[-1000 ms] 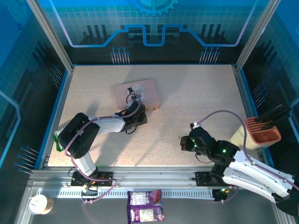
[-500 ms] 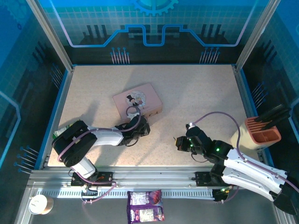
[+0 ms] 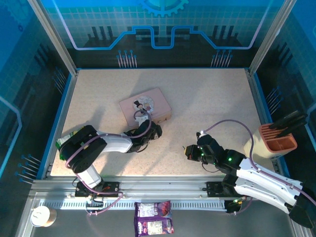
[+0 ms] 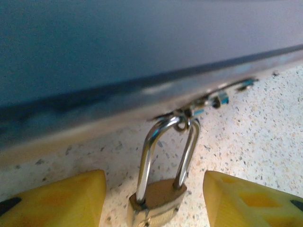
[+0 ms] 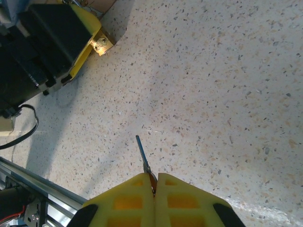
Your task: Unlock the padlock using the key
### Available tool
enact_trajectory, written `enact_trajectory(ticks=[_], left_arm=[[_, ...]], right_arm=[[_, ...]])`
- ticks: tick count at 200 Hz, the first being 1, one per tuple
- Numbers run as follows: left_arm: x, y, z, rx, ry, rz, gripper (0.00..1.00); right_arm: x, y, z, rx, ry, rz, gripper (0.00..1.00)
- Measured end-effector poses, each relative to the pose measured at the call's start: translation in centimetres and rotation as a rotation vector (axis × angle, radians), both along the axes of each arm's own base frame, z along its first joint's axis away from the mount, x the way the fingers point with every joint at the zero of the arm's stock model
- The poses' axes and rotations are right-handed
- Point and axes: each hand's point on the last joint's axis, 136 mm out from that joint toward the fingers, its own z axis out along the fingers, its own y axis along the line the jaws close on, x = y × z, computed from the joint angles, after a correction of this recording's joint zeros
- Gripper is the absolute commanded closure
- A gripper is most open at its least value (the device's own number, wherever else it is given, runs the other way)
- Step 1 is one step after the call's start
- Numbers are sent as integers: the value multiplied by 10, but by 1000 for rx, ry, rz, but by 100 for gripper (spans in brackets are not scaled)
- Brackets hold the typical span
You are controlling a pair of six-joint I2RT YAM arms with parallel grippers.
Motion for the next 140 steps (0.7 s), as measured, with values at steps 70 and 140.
enact_trajectory(ticks=[70,140], left_arm=[[5,-5,0,-2,-1,-1,62],[7,-12,5,-51,-8,-6,76]], right_arm=[[1,3,-8,14,11,0,100],[12,7,-18,77,52,-27,100]])
